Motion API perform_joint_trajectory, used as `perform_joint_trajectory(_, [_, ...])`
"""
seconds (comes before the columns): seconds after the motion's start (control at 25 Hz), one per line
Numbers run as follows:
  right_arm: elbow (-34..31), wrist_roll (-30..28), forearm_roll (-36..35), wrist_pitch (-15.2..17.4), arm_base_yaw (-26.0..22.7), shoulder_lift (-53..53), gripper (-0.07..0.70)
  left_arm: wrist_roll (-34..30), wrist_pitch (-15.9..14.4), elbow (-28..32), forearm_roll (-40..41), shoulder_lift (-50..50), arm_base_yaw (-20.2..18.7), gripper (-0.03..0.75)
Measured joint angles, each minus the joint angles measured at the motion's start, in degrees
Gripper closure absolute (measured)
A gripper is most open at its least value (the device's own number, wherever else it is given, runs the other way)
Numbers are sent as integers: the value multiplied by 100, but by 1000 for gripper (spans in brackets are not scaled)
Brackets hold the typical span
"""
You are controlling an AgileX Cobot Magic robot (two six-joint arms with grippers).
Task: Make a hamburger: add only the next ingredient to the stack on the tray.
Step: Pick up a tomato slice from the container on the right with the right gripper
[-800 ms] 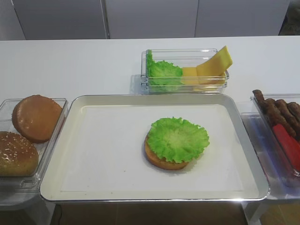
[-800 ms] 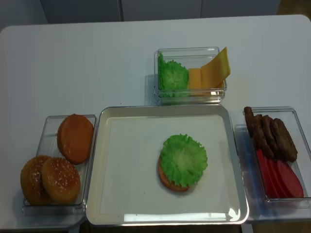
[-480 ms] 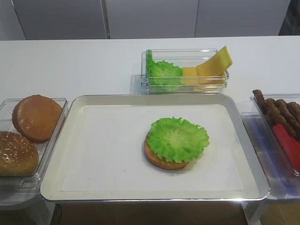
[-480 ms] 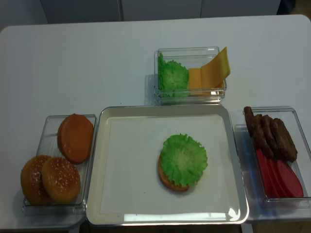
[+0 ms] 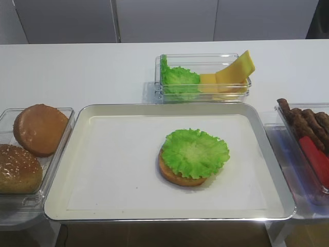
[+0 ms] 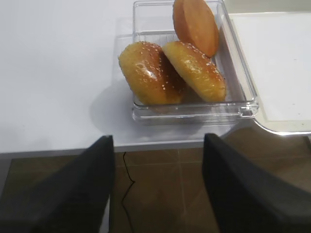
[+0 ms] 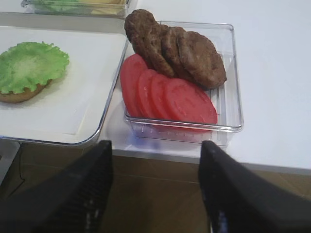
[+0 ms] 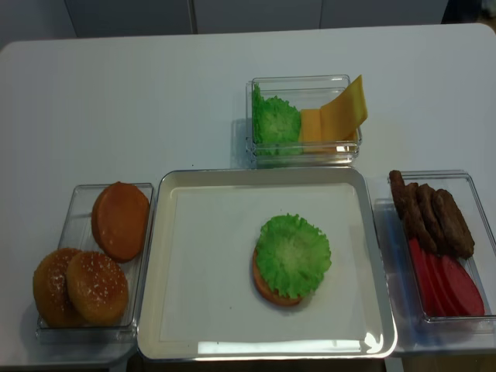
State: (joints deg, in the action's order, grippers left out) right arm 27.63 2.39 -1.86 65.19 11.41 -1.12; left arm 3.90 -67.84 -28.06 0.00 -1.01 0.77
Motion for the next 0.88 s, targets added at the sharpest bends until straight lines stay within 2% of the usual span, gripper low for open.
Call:
perform_joint_trajectory(0.6, [0,18,0,-12,0,0,189,0,0,0,0,0,0,288])
perform_joint_trajectory(0.76, [142,391,0,-181,0,71,189,0,0,0,0,0,0,288])
perform_joint_trajectory(0.88, [392,515,0,-246,0,696,189,0,0,0,0,0,0,288])
